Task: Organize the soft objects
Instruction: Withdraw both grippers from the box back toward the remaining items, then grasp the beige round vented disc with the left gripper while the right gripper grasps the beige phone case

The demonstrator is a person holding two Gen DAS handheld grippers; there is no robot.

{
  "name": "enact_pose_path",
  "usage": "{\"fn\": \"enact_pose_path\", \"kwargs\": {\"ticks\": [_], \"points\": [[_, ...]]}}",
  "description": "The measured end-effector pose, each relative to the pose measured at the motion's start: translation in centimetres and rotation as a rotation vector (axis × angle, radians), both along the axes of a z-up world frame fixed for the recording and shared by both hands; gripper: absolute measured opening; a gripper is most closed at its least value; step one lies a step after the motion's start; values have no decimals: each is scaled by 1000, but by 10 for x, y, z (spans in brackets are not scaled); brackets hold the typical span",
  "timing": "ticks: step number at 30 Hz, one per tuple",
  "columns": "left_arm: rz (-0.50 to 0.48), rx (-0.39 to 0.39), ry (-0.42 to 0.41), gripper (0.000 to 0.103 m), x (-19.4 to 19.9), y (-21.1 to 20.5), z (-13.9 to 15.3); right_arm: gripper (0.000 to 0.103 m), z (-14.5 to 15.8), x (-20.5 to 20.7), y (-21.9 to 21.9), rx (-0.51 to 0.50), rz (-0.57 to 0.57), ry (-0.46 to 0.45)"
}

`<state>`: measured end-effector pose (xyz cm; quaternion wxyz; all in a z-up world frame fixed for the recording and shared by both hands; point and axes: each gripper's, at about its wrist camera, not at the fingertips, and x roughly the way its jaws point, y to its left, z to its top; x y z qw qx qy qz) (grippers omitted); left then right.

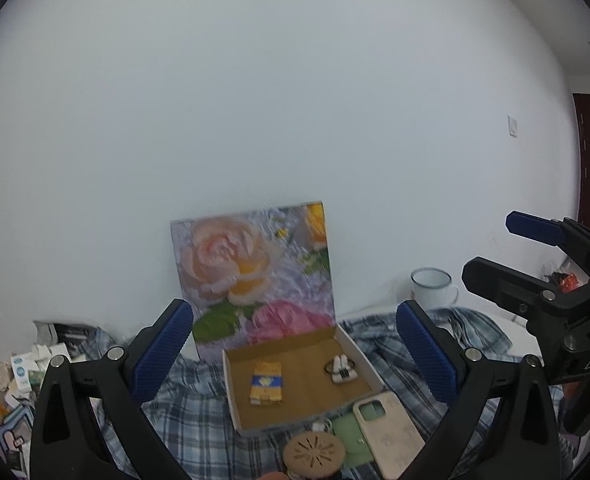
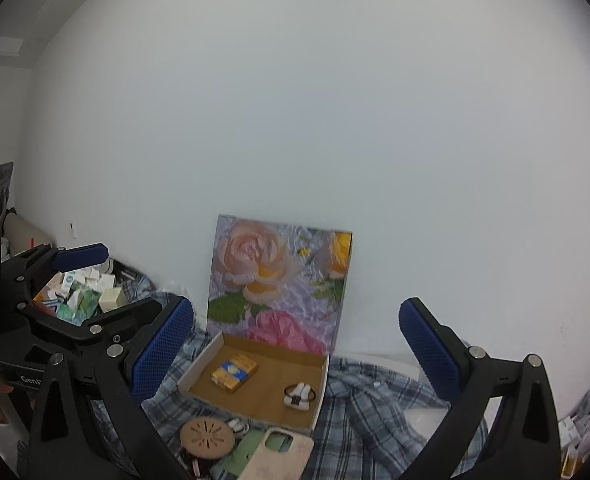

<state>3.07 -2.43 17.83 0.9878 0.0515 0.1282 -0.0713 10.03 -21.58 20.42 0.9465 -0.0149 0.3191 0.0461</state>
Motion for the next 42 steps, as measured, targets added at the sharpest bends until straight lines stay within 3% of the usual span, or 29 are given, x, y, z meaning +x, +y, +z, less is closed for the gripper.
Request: {"fn": "enact_pose_path", "kwargs": {"ticks": [22,28,37,42], "points": [[-47,54,304,103,40,-16,-119,103,-121,-29,-10,79,16,230],[-62,25,382,103,54,-10,-145,103,-148,-28,-15,90,0,280],[-59,-17,507,103,77,3,-185,103,-189,-29,-32,187,-53,377],[-101,-5,567,103,85,1,-206,103,-208,-30,-31,184,-62,435]]}}
